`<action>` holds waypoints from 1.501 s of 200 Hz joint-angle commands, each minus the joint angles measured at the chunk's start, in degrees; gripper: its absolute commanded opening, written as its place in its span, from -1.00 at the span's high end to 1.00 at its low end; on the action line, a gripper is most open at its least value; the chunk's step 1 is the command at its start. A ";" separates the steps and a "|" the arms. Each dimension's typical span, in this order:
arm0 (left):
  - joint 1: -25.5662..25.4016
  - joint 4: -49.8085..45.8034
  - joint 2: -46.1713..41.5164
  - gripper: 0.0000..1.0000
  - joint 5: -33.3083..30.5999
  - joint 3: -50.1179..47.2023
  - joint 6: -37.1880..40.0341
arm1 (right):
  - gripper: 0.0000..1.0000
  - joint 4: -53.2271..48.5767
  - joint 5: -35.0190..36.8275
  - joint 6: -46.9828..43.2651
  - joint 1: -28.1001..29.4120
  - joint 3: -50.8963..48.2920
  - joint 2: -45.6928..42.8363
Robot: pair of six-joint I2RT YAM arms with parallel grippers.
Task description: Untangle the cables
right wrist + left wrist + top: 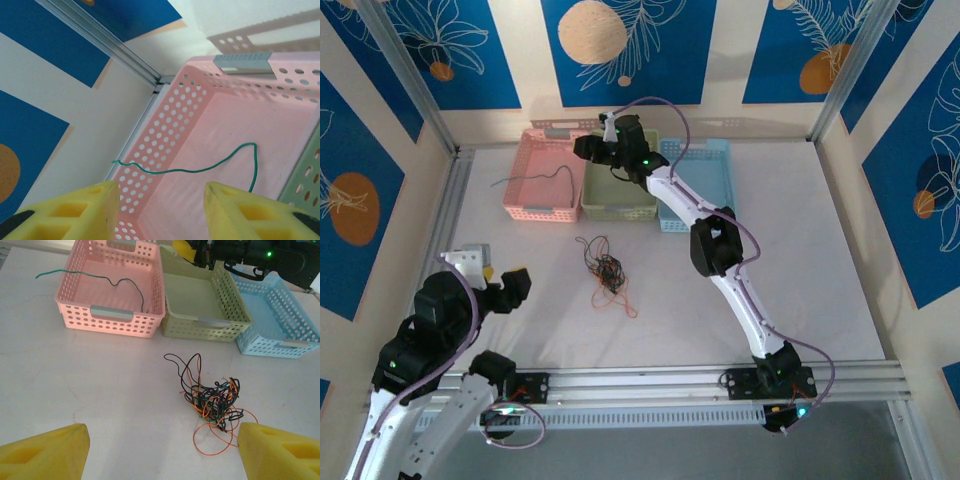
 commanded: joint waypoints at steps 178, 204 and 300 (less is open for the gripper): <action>1.82 13.57 24.92 -0.56 25.67 -2.25 -6.64 | 0.14 -10.21 -1.02 -18.84 2.92 -73.44 -61.92; 1.82 15.71 23.88 -0.54 29.07 -4.38 -8.22 | 0.15 -13.57 -1.31 -21.52 6.57 -77.25 -62.45; 1.79 15.28 22.86 -0.49 29.77 -5.42 -7.81 | 0.18 -19.86 2.46 -35.95 9.96 -68.22 -47.82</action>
